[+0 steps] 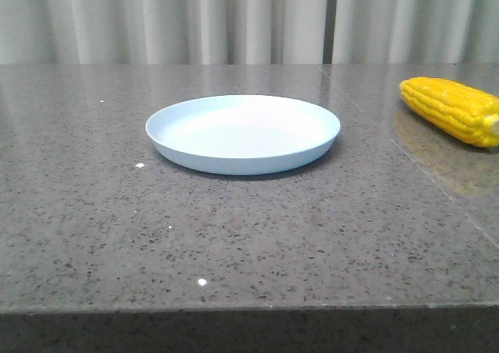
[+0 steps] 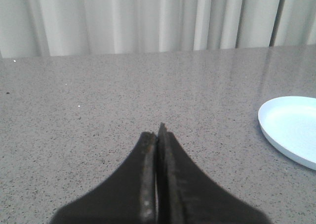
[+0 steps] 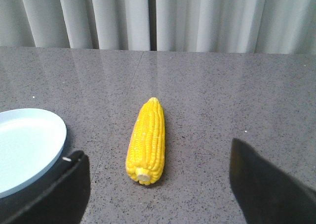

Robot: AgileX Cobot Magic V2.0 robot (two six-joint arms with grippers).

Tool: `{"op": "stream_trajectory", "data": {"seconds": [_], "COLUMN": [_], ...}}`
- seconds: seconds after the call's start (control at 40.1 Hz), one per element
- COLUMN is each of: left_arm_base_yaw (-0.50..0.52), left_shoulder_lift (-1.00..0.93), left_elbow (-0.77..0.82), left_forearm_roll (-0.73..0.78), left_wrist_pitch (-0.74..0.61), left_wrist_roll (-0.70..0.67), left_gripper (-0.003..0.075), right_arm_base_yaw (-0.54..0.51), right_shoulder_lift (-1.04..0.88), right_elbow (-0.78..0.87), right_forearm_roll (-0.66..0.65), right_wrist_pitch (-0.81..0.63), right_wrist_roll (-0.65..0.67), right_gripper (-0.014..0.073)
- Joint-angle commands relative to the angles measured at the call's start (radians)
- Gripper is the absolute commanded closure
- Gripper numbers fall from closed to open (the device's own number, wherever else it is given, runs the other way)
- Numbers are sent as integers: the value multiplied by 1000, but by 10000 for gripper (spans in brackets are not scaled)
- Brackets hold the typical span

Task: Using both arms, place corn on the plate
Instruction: 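Lower the right gripper over the yellow corn cob and grasp it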

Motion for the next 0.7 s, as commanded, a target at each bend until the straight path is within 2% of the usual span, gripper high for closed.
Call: {"op": "stream_trajectory", "data": {"seconds": [0.0, 0.225, 0.474, 0.674], "left_arm_base_yaw": [1, 1, 1, 1], "left_shoulder_lift": [4, 4, 4, 4], "left_elbow": [-24, -24, -24, -24], "left_forearm_roll": [-4, -4, -4, -4], "left_wrist_pitch": [-67, -67, -67, -67], "left_wrist_roll": [-9, -9, -9, -9], "left_gripper": [741, 741, 741, 741], "right_arm_base_yaw": [-6, -6, -6, -6], "right_shoulder_lift": [16, 84, 482, 834], "right_elbow": [-36, -64, -267, -508], "right_forearm_roll": [5, 73, 72, 72], "right_wrist_pitch": [-92, -88, -62, 103], "right_wrist_roll": [-11, -11, -11, -11], "right_gripper": [-8, -8, -8, -8]}}
